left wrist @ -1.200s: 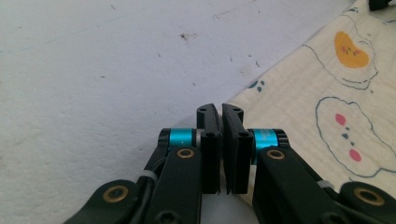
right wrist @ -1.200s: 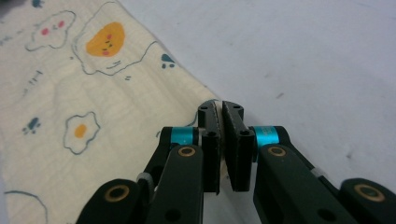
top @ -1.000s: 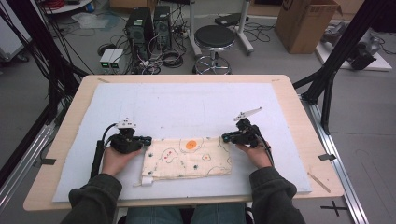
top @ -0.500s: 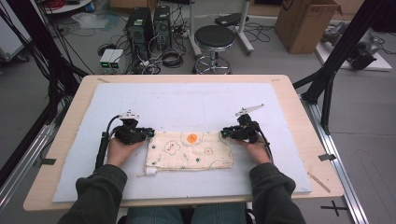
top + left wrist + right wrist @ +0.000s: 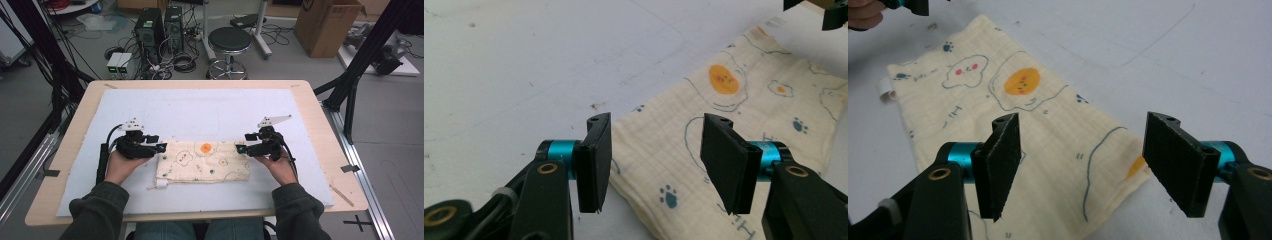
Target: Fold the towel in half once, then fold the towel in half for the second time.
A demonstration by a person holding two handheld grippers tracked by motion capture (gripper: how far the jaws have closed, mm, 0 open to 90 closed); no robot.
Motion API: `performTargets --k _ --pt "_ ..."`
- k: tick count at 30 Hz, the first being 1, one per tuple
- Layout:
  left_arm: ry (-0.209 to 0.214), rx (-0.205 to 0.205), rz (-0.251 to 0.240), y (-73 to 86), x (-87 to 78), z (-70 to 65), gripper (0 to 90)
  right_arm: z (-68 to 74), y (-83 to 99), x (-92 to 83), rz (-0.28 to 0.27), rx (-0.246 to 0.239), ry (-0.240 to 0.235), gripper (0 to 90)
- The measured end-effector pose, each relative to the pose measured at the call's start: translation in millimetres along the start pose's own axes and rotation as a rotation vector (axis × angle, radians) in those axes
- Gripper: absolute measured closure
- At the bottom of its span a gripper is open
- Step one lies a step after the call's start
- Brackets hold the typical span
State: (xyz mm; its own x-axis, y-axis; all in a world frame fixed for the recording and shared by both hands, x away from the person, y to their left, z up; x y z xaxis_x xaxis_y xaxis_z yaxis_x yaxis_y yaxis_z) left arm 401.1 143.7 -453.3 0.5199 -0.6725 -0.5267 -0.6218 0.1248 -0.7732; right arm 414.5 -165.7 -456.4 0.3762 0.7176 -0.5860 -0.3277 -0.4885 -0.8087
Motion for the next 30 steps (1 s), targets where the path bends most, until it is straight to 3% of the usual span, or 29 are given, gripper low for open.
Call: performTargets --k 7,19,25,30 --pt "-0.011 0.035 0.001 11.6 -5.3 -3.4 42.2 6.7 1.9 -0.3 0.0 -0.015 -0.012 27.8" --pt "0.001 0.03 -0.011 13.3 -4.3 -3.2 40.3 9.1 3.7 5.9 0.019 -0.015 -0.022 27.9" --pt "-0.001 0.021 -0.025 9.6 -6.6 -3.6 41.3 8.0 -0.8 3.3 0.02 -0.018 -0.028 28.2" --pt "-0.018 0.038 -0.01 -1.0 -8.3 -4.1 41.7 4.3 -16.3 -3.6 0.024 -0.058 -0.016 28.4"
Point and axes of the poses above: each handheld gripper's, and its own axes: x roughly forward along the jaws, y roughly out of its underside, z roughly to its left, the point moved 9 cm from there along x, roughly forward along the jaws, and after that the axes turned 12 degrees about -x, right-handed, at the moved point
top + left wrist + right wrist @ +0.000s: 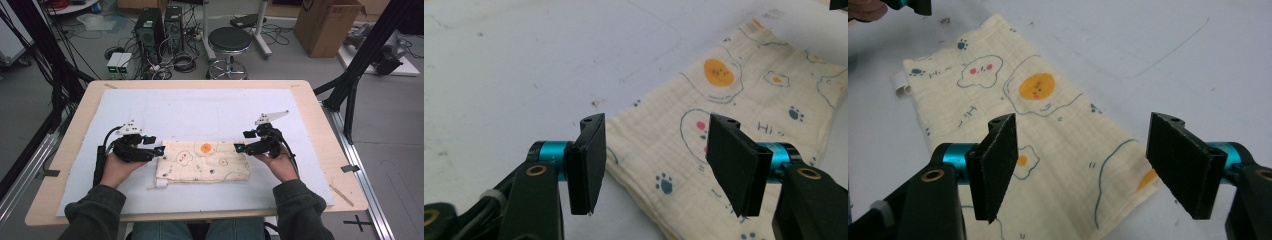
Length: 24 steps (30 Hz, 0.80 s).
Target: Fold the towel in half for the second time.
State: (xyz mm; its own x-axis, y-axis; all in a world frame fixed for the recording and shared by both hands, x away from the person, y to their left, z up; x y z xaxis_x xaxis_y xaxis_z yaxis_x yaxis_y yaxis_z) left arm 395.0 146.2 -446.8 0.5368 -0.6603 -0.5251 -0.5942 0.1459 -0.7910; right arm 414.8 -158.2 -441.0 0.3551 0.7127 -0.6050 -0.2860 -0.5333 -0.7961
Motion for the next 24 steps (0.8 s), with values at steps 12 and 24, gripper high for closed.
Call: performTargets --k 12,24 --pt "0.008 -0.057 0.009 -3.9 19.5 14.8 47.2 -29.0 7.8 18.2 0.046 0.079 0.002 33.0" --pt "-0.013 -0.11 0.05 3.4 36.0 30.1 48.3 -34.1 29.3 37.0 0.095 0.091 0.004 38.2"
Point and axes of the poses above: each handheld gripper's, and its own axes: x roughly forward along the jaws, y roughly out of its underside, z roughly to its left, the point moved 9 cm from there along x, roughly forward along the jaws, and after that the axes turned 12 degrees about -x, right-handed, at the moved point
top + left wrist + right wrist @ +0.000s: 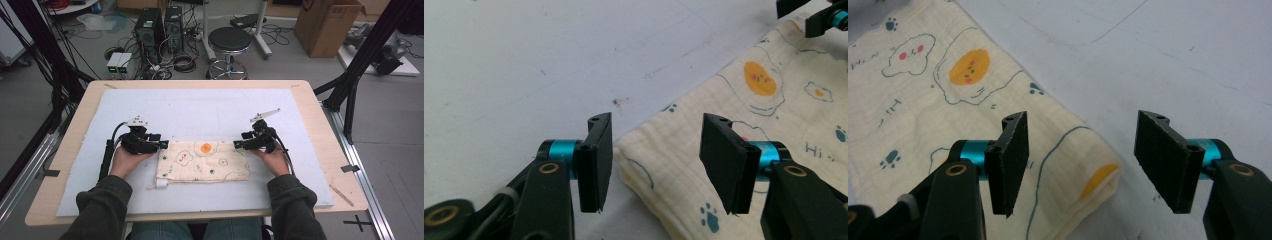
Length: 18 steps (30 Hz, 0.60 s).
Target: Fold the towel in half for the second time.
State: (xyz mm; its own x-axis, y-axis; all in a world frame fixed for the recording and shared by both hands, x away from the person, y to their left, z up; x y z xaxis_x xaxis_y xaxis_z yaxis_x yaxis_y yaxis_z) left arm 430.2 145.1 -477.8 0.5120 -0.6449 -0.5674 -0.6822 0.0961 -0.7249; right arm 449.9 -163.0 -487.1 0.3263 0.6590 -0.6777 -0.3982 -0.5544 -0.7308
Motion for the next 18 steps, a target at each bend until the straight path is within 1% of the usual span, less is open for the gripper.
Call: performTargets --k 2,3,5,6,8,9,11,12,15,16,17,18 --pt "-0.001 -0.013 -0.005 -1.3 -0.7 3.0 50.2 -2.5 -0.9 -2.0 -0.016 0.0 0.002 39.2" --pt "-0.003 -0.016 -0.004 -1.9 -1.0 4.5 50.5 -2.5 -0.5 -2.6 -0.015 0.009 0.0 39.9" --pt "-0.011 -0.027 -0.009 -2.8 -0.7 7.4 51.1 -4.6 0.8 -2.5 -0.011 0.011 0.005 39.9" --pt "-0.009 -0.026 -0.007 -2.7 -0.3 7.9 51.7 -5.3 1.7 -2.1 -0.008 0.022 0.0 39.9" --pt "-0.013 -0.041 -0.005 -2.1 2.6 8.5 51.7 -5.4 2.4 -0.3 -0.006 0.028 -0.009 40.4" --pt "-0.007 -0.06 -0.006 -1.7 4.7 8.4 51.7 -6.2 2.6 1.2 -0.006 0.027 -0.007 41.5" --pt "-0.015 -0.071 -0.003 -0.9 8.5 9.7 53.0 -6.0 4.7 4.1 0.009 0.031 -0.022 45.0" --pt "-0.02 -0.075 0.004 0.1 11.1 10.8 54.3 -6.9 5.7 5.2 0.014 0.03 -0.02 46.1" --pt "-0.011 -0.079 0.016 2.2 16.1 11.6 57.0 -9.7 8.6 6.0 0.02 0.055 -0.029 48.3" --pt "-0.011 -0.081 0.02 2.9 17.2 11.8 58.2 -10.4 8.6 5.9 0.016 0.051 -0.034 50.4" --pt "-0.007 -0.091 0.029 3.8 18.8 12.4 58.3 -10.6 8.7 5.7 0.018 0.048 -0.033 51.5" --pt "-0.001 -0.094 0.032 4.3 19.8 12.6 58.6 -11.0 8.9 6.0 0.022 0.046 -0.025 52.9"
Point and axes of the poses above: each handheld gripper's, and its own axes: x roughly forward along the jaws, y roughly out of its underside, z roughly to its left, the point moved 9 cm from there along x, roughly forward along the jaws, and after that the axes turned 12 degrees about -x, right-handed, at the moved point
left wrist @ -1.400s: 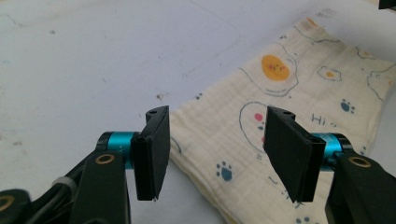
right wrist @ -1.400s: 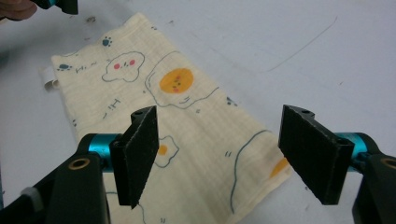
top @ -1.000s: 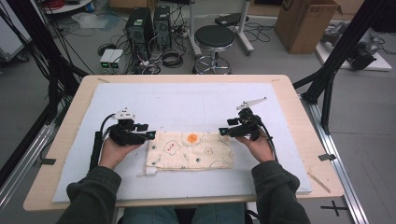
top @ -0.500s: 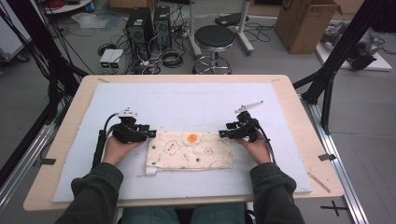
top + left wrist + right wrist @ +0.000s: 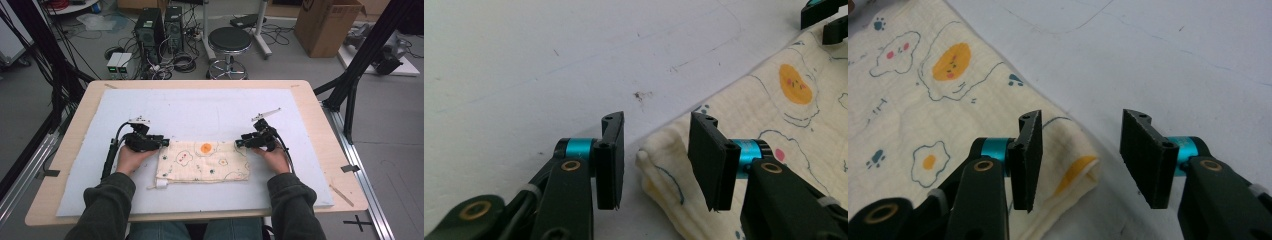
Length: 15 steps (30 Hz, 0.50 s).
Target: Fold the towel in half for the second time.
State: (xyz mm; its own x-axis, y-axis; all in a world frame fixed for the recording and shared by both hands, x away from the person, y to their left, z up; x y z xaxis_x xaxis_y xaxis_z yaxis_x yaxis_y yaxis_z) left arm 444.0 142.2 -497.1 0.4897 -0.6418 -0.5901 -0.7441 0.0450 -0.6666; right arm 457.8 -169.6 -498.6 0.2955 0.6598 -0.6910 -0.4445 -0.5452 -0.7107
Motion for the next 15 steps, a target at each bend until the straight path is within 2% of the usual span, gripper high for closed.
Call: performTargets --k 2,4,6,11,15 --pt "-0.005 -0.002 0.004 0.8 1.2 0.5 60.6 -0.6 1.7 0.7 0.014 0.003 0.001 55.5" --pt "-0.014 0.015 0.014 2.3 1.6 0.9 64.2 -2.2 1.9 0.3 0.006 0.012 -0.001 57.3" --pt "-0.03 0.047 0.013 2.4 1.1 0.7 68.5 -1.6 2.3 0.1 0.015 -0.004 0.006 60.4" --pt "-0.036 0.067 0.03 4.9 1.6 -0.4 80.8 5.4 3.2 1.6 0.056 -0.06 0.013 72.5" --pt "-0.04 0.084 0.031 4.7 -0.1 -1.7 84.0 7.8 3.6 1.6 0.064 -0.064 -0.006 82.2"
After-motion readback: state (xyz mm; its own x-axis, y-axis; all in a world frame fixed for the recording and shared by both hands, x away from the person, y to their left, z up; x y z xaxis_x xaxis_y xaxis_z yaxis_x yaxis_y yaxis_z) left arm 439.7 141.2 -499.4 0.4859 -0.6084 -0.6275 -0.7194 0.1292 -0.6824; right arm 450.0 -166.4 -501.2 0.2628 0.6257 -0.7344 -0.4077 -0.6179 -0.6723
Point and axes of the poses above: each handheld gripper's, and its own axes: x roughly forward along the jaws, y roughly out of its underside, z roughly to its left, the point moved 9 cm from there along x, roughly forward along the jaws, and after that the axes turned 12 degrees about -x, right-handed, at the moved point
